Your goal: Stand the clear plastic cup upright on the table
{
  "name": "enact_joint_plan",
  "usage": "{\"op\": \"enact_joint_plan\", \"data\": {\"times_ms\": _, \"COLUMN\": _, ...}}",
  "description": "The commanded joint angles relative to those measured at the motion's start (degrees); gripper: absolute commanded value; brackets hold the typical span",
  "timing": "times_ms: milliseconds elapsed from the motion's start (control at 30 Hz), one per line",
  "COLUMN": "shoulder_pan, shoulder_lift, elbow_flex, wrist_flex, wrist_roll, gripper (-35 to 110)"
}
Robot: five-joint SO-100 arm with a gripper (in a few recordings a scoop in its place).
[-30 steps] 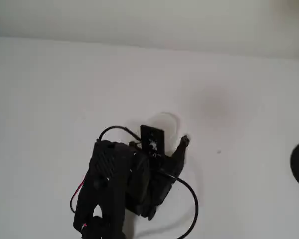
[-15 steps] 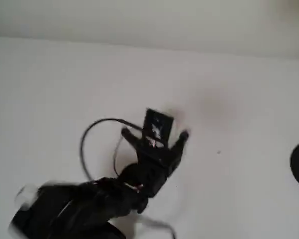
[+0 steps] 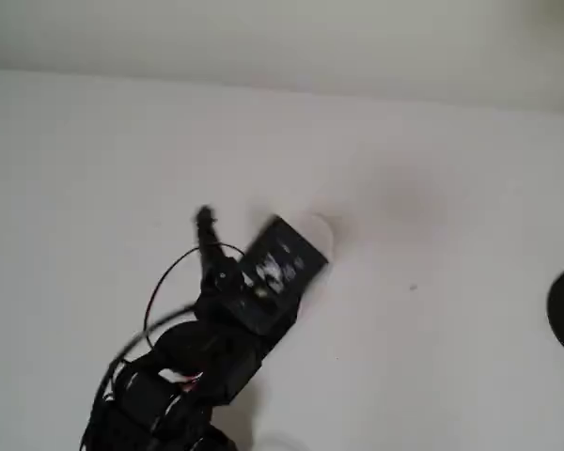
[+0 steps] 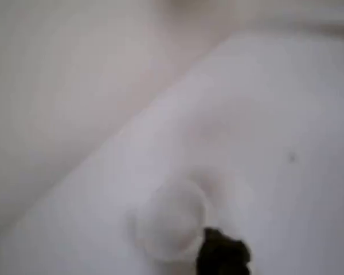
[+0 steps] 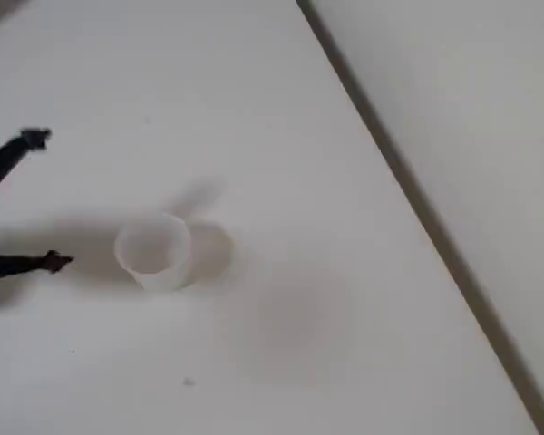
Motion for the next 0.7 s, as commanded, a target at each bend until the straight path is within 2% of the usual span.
{"op": "enact_joint_plan", "data": {"times_ms": 0, "shoulder_pan": -0.18, "shoulder_lift": 2.02, "elbow_flex": -6.50, "wrist_flex": 10.72, "wrist_roll": 14.59, "gripper": 30}}
{"op": "enact_joint_plan", "data": {"times_ms": 200, "shoulder_pan": -3.25, "shoulder_lift": 2.02, "elbow_flex": -5.27, "wrist_flex": 25.22, "wrist_roll": 32.78, "gripper": 8}}
{"op": "enact_joint_plan", "data": {"times_ms": 300, "shoulder_pan": -6.06, "shoulder_lift": 2.11, "elbow_flex": -2.37, "wrist_flex": 28.65, "wrist_roll": 37.35, "gripper": 1}}
{"op": "enact_joint_plan", "data": {"times_ms": 667, "shoulder_pan": -10.02, "shoulder_lift": 2.20, "elbow_flex": 6.42, "wrist_flex": 28.39, "wrist_roll": 42.54, "gripper": 0}}
